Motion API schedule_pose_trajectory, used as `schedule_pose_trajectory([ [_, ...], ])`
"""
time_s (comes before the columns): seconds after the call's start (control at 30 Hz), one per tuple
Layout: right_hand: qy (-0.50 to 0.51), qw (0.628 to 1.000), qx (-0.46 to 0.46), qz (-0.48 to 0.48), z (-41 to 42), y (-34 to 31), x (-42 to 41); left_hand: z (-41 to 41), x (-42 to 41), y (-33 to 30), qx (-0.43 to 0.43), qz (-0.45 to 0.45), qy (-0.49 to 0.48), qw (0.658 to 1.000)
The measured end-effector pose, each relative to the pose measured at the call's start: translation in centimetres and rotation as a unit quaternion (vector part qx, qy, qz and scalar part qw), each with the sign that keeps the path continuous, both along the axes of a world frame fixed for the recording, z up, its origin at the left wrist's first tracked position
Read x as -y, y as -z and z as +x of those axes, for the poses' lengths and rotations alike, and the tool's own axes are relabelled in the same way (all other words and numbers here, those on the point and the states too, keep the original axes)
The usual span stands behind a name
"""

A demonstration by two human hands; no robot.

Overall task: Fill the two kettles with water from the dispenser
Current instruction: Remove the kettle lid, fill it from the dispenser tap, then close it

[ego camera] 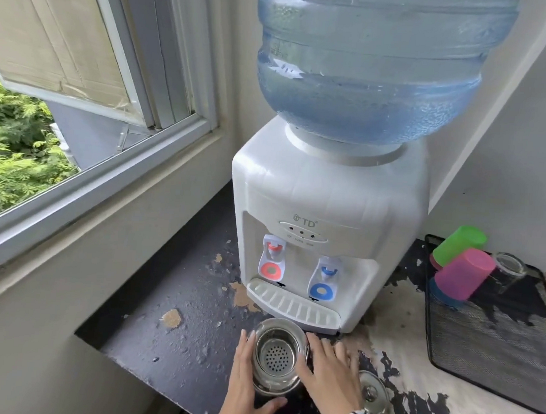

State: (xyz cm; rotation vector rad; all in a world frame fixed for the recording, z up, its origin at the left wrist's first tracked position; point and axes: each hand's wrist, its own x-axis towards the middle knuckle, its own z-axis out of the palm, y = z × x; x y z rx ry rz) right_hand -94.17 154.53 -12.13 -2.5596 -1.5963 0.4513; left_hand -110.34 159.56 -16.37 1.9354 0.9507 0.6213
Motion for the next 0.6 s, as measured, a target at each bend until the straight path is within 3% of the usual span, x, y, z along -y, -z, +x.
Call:
schedule_pose_trajectory([
  [0.3,0.051,0.995,-0.083,-0.023,1.0,-1.7,-0.7,0.7,-2.0,-1.2,0.074,-0.099,0.012,0.992],
  [0.6,0.078,0.991,-0.106,0.033,1.8,-4.0,-3.0,2.0,-4.3,-4.1,0.108,-0.081,0.026,0.991],
])
